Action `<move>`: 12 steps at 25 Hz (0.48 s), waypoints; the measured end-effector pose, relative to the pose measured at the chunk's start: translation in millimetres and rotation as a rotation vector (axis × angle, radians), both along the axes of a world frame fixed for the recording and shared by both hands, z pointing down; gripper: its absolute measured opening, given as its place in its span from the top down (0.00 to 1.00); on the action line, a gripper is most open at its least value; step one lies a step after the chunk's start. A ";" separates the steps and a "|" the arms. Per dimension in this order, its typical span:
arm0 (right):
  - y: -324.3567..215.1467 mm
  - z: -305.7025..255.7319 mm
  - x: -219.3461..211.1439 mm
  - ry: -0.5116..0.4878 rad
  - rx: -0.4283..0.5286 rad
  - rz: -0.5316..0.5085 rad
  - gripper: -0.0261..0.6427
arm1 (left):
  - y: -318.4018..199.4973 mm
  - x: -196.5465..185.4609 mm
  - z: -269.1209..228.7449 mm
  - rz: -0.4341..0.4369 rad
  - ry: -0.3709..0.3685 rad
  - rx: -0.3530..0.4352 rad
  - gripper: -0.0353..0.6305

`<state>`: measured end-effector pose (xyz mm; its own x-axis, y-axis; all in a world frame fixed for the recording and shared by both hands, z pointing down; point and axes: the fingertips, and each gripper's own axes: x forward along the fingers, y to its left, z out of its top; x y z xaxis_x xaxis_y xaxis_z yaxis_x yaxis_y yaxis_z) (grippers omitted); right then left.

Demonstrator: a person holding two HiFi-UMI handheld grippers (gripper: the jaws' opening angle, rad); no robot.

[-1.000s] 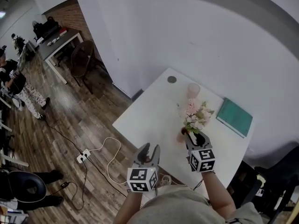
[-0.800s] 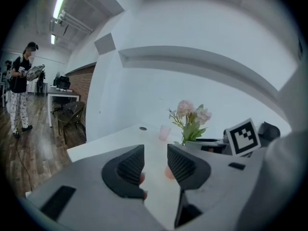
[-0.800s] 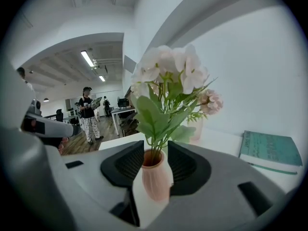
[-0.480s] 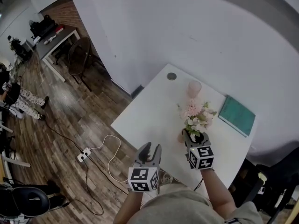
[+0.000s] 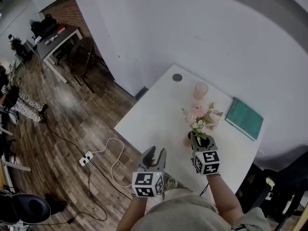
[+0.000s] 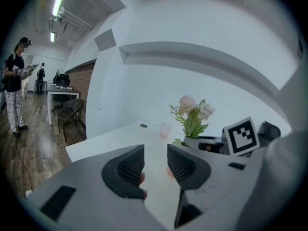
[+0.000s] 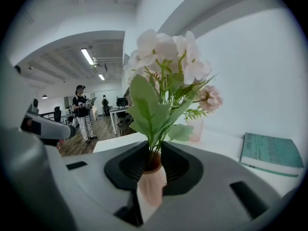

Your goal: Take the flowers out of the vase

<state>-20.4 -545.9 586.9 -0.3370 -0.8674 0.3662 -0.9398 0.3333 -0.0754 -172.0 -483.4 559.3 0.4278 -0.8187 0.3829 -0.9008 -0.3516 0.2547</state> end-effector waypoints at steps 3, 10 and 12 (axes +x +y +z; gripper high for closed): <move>-0.3 -1.9 2.3 0.003 0.007 0.007 0.86 | 1.9 -0.7 -0.6 0.001 -0.003 0.003 0.74; 3.2 -12.6 1.5 0.011 0.039 0.004 0.87 | 11.4 -7.0 -4.4 -0.009 -0.003 0.013 0.74; 4.7 -16.9 0.4 0.015 0.049 0.002 0.87 | 14.6 -8.1 -5.5 -0.012 -0.002 0.014 0.74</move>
